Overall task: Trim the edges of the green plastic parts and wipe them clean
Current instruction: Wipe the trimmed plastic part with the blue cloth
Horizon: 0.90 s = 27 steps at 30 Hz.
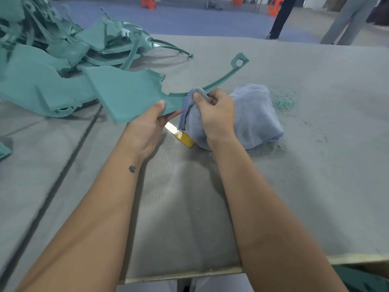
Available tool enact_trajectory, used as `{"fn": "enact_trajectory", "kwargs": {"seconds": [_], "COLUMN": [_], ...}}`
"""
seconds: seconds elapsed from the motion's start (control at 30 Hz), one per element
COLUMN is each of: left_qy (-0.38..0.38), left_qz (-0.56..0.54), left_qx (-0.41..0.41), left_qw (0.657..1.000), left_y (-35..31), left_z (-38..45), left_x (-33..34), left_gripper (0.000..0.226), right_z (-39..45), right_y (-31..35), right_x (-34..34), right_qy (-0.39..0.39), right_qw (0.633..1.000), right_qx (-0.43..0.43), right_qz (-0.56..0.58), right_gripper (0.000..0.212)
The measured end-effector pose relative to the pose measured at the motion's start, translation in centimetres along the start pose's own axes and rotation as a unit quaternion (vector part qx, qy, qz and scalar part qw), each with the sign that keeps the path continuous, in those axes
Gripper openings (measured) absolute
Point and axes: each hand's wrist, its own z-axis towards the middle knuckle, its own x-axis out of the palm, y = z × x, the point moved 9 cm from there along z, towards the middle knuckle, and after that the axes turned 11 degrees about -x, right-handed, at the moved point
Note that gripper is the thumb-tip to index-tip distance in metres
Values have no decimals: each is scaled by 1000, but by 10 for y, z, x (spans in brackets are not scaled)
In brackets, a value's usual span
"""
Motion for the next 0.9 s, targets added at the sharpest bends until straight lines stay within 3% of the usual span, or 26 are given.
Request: {"fn": "enact_trajectory", "kwargs": {"seconds": [0.1, 0.23, 0.3, 0.4, 0.5, 0.63, 0.9], "left_qy": [-29, -57, -62, -70, -75, -58, -54], "left_qz": [5, 33, 50, 44, 43, 55, 28], "left_qx": [22, 70, 81, 81, 77, 79, 77], "left_qw": [999, 995, 994, 993, 993, 994, 995], "left_y": [-5, -16, -19, -19, -18, -18, -23], "left_z": [2, 1, -1, -1, -1, -3, -2], "left_x": [-12, -27, -30, -30, -30, -25, -30], "left_gripper": [23, 23, 24, 22, 21, 23, 27], "right_z": [2, 5, 6, 8, 11, 8, 6], "right_y": [4, -6, -8, -2, -1, -2, 12], "right_x": [-10, -52, -66, -66, -53, -55, -53], "right_qy": [-31, -214, -264, -242, -174, -173, -152], "right_qw": [999, 973, 956, 967, 984, 984, 985], "right_qx": [-15, 30, 29, 0, -1, -3, -58], "right_qz": [-14, 81, 128, 86, 46, 44, 62], "right_gripper": [36, 30, 32, 32, 4, 22, 10]}}
